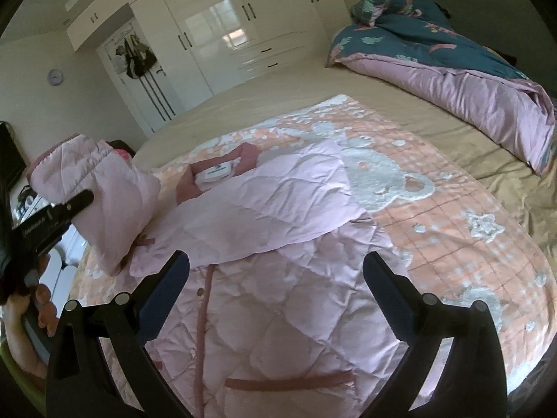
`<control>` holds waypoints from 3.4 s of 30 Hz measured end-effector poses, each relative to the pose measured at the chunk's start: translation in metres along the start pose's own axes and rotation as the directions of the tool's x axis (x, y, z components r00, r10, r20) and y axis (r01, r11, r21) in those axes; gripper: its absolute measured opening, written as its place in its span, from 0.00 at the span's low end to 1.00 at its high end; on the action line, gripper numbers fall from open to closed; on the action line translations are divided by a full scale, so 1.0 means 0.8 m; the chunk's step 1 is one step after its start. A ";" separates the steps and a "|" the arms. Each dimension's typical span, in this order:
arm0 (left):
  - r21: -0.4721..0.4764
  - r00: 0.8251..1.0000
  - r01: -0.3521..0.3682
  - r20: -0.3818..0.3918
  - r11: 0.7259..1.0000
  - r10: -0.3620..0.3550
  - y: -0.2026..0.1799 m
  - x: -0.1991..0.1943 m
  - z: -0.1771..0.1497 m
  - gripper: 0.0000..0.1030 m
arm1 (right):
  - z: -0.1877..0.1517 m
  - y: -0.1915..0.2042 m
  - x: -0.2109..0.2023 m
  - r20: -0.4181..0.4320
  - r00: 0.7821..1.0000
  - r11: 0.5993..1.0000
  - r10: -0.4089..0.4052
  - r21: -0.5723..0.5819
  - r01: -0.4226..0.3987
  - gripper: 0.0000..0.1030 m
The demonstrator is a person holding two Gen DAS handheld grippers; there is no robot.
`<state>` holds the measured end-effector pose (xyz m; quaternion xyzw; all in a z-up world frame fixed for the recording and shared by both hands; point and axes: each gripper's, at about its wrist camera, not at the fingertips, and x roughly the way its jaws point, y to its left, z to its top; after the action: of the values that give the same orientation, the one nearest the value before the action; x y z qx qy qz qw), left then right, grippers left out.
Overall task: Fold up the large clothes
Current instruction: 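Carry the held sleeve with the left tool across the jacket front, then lower the sleeve onto the jacket front and open the left tool, then reach the right tool to the pink ribbed cuff and grasp it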
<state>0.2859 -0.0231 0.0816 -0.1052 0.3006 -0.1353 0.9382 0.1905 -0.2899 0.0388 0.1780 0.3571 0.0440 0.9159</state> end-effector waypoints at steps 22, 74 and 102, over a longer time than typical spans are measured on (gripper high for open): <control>0.085 0.982 0.071 -0.184 0.994 -0.054 -0.041 0.071 -0.059 0.17 | 0.004 -0.053 0.005 0.002 1.000 0.997 -0.023 0.078 0.023 0.96; 0.003 0.947 -0.202 -0.255 0.979 0.196 0.089 -0.005 -0.093 0.91 | -0.065 0.023 0.119 -0.198 0.972 0.990 0.123 0.088 -0.108 0.96; -0.138 0.953 -0.199 -0.256 0.970 0.159 0.155 0.004 -0.104 0.91 | -0.057 0.056 0.135 -0.120 0.980 0.980 0.160 -0.103 -0.173 0.14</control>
<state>0.2629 0.0833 -0.0208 -0.1363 0.4316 -0.0364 0.8910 0.2422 -0.2125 -0.0451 0.1525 0.3884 0.1507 0.8962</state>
